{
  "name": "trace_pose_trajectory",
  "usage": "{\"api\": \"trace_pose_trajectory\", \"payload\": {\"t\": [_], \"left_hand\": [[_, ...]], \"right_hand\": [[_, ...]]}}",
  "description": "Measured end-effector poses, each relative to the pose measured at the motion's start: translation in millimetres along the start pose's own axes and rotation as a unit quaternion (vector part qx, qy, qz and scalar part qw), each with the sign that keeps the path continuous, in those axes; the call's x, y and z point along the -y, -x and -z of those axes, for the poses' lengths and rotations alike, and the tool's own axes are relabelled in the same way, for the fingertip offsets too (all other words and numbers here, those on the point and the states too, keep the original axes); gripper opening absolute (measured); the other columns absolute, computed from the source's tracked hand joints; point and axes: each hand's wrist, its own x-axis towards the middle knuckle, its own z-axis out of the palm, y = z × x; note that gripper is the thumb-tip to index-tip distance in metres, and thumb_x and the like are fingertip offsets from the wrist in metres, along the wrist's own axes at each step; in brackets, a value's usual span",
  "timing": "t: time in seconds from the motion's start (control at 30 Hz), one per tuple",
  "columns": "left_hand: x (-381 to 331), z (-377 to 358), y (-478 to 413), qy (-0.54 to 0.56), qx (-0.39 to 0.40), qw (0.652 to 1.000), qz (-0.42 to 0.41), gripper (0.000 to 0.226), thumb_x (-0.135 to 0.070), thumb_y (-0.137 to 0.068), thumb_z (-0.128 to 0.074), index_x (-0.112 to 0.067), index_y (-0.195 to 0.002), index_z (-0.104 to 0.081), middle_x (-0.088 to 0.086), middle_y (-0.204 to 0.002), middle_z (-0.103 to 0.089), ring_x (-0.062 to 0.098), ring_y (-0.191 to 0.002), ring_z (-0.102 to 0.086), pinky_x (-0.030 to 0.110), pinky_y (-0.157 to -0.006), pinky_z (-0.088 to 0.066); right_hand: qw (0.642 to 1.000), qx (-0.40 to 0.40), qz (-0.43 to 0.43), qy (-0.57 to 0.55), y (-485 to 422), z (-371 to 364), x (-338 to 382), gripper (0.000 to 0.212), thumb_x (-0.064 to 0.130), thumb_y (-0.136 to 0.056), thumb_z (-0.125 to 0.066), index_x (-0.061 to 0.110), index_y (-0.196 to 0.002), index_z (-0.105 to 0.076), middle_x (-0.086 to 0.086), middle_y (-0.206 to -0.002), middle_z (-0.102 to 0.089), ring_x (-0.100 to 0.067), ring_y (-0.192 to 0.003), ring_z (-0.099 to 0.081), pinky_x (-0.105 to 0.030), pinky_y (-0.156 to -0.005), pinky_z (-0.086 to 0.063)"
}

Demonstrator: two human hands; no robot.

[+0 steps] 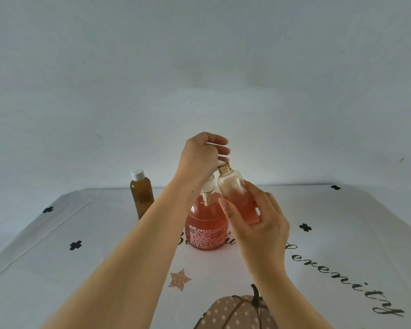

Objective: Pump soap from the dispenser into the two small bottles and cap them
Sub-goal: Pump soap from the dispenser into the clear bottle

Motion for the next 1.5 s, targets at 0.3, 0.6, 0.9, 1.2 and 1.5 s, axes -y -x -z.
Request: {"api": "trace_pose_trajectory", "payload": {"t": [0.3,0.6,0.9,1.2,1.5], "left_hand": [[3,0,-2,-0.016,0.027,0.999,-0.024,0.047,0.013,-0.080,-0.027,-0.014,-0.089,-0.064,0.000,-0.076,-0.070,0.009,-0.061,-0.065,0.013,-0.043,-0.042],[17,-2,-2,-0.020,0.045,0.998,-0.026,0.044,0.013,-0.081,-0.028,-0.010,-0.081,-0.065,0.006,-0.081,-0.071,0.015,-0.062,-0.066,0.013,-0.045,-0.044],[7,1,-3,-0.003,0.025,1.000,-0.015,0.043,0.014,-0.078,-0.028,-0.010,-0.073,-0.064,0.004,-0.072,-0.069,0.016,-0.061,-0.066,0.019,-0.050,-0.050],[0,6,-1,-0.037,0.068,0.997,-0.001,0.042,0.013,-0.081,-0.029,-0.010,-0.077,-0.064,0.003,-0.072,-0.069,0.011,-0.057,-0.066,0.019,-0.052,-0.049],[0,6,4,0.002,0.059,0.998,0.011,0.040,0.014,-0.082,-0.030,-0.007,-0.081,-0.064,0.006,-0.076,-0.068,0.013,-0.059,-0.065,0.017,-0.045,-0.048]], "right_hand": [[1.000,-0.005,0.005,-0.006,2,0,0,0.062,0.071,-0.074,-0.059,0.031,-0.121,-0.067,0.015,-0.098,-0.065,-0.002,-0.085,-0.064,-0.017,-0.070,-0.049],[1.000,0.009,-0.007,0.007,4,4,-6,0.057,0.063,-0.073,-0.067,0.031,-0.120,-0.067,0.018,-0.099,-0.063,-0.007,-0.086,-0.064,-0.034,-0.073,-0.057],[1.000,0.003,0.000,-0.008,2,0,-1,0.062,0.072,-0.073,-0.057,0.032,-0.119,-0.067,0.016,-0.097,-0.064,0.000,-0.087,-0.062,-0.016,-0.072,-0.046],[1.000,0.012,0.000,-0.026,4,-1,2,0.061,0.077,-0.075,-0.054,0.034,-0.118,-0.065,0.014,-0.101,-0.066,-0.007,-0.089,-0.064,-0.046,-0.079,-0.056],[1.000,0.011,-0.004,-0.026,4,-2,2,0.060,0.075,-0.076,-0.056,0.033,-0.118,-0.065,0.015,-0.101,-0.066,-0.006,-0.089,-0.064,-0.044,-0.077,-0.056]]}}
